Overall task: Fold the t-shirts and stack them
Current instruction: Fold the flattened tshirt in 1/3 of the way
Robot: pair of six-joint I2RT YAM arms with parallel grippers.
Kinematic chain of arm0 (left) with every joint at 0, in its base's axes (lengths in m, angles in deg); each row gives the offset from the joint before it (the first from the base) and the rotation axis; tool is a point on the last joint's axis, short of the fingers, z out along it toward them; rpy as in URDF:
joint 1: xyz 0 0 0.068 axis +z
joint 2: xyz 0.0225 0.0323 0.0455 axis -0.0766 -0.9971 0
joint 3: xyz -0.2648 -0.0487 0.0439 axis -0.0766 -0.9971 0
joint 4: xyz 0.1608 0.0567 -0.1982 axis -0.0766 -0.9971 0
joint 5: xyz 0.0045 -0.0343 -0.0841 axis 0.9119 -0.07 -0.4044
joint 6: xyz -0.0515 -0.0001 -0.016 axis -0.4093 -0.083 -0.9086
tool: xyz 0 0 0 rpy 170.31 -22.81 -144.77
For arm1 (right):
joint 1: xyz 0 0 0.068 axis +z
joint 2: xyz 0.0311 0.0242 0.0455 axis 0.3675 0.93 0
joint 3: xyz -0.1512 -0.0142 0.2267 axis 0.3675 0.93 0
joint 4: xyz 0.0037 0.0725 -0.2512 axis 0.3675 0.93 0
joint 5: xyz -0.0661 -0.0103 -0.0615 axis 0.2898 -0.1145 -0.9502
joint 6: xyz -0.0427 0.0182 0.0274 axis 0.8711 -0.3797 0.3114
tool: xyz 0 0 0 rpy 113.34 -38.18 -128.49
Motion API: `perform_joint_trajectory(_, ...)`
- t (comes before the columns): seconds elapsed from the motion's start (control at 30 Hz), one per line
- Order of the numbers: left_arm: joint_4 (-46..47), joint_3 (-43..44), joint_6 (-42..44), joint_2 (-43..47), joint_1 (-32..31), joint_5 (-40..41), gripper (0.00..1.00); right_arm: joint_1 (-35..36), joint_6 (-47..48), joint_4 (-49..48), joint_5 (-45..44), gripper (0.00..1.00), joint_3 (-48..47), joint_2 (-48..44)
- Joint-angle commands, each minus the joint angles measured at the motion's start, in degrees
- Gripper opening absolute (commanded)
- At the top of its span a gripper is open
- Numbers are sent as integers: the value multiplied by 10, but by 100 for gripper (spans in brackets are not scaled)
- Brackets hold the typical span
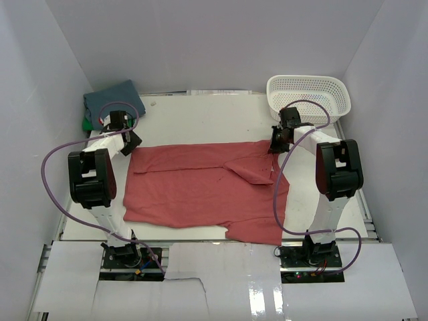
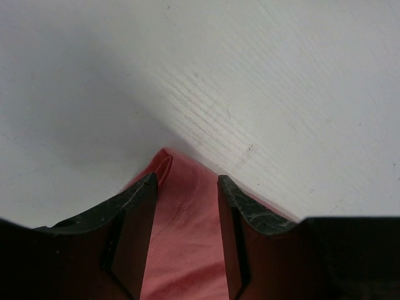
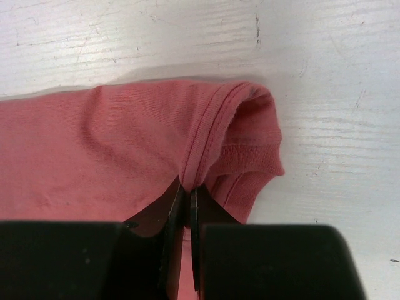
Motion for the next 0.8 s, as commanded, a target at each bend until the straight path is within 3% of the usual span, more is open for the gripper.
perform_joint_trajectory(0.0, 1, 6, -9, 0, 3, -7, 53, -3, 5, -16, 1, 8, -11, -3)
perform_joint_trajectory(0.17, 1, 8, -11, -6, 7, -11, 48, -4, 5, -17, 0, 8, -9, -3)
perform_joint_trajectory(0.27, 6, 11, -12, -4, 8, -12, 24, -4, 6, -17, 0, 8, -11, -2)
perform_joint_trajectory(0.3, 5, 13, -11, -6, 9, -13, 8, -4, 6, -17, 0, 8, -11, -2)
perform_joint_trajectory(0.37, 5, 20, -10, -8, 11, -15, 0, -5, 7, -16, 0, 8, -12, -2)
perform_joint_trajectory(0.77, -15, 81, 7, -51, 36, -20, 0, -27, 10, -13, 0, 8, -31, 19)
